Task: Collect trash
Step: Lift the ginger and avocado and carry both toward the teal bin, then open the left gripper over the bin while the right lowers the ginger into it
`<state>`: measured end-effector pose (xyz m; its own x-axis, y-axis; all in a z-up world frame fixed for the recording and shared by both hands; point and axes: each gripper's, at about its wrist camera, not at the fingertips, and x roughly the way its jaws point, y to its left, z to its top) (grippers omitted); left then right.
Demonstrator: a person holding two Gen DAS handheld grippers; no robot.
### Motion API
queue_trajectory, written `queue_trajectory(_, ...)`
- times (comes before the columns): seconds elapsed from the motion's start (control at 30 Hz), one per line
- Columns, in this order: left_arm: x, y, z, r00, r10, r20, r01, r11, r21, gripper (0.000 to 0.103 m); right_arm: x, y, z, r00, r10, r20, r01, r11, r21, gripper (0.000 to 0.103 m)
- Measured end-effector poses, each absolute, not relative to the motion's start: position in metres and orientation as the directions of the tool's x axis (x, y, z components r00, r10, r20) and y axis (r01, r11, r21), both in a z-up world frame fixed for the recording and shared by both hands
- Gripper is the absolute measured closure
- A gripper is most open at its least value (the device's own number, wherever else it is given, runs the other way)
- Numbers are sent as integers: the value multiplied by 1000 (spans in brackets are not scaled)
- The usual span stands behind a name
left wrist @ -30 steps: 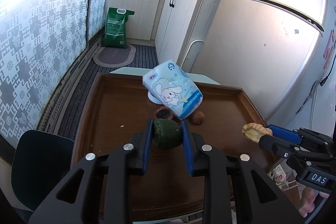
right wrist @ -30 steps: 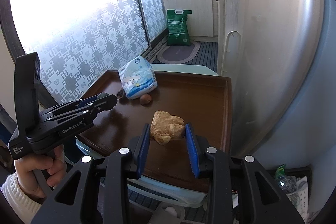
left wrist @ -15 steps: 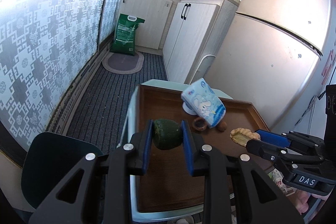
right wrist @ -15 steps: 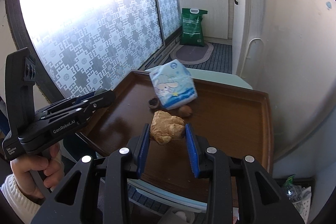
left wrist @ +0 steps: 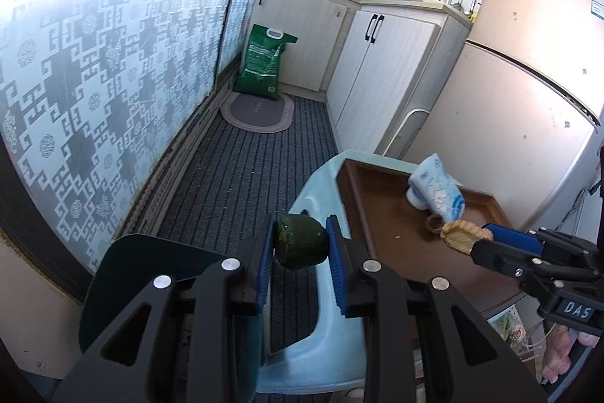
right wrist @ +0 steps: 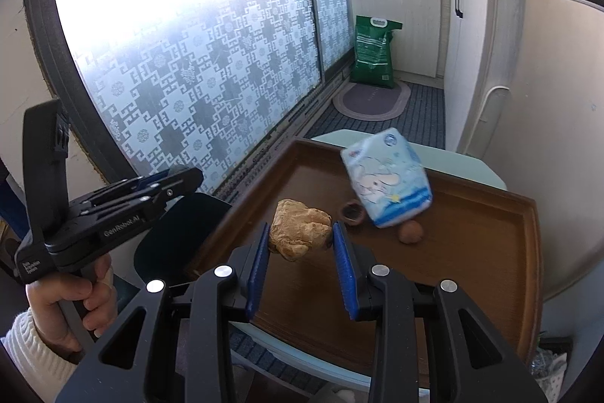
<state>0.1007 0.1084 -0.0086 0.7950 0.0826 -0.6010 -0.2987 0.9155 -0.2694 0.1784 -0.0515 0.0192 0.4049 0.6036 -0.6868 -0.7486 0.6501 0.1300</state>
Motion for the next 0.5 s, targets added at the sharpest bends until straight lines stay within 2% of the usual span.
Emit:
queue_trajectory(0.3, 88, 142, -25, 736, 108, -669, -353, 904, -242, 74, 168, -15, 23, 379, 620, -687, -775, 618, 131, 69)
queue_trajectory(0.5, 85, 168, -60, 667, 127, -734, -411, 885, -221, 74, 158, 8, 26, 357, 634, -686, -795, 592, 134, 69)
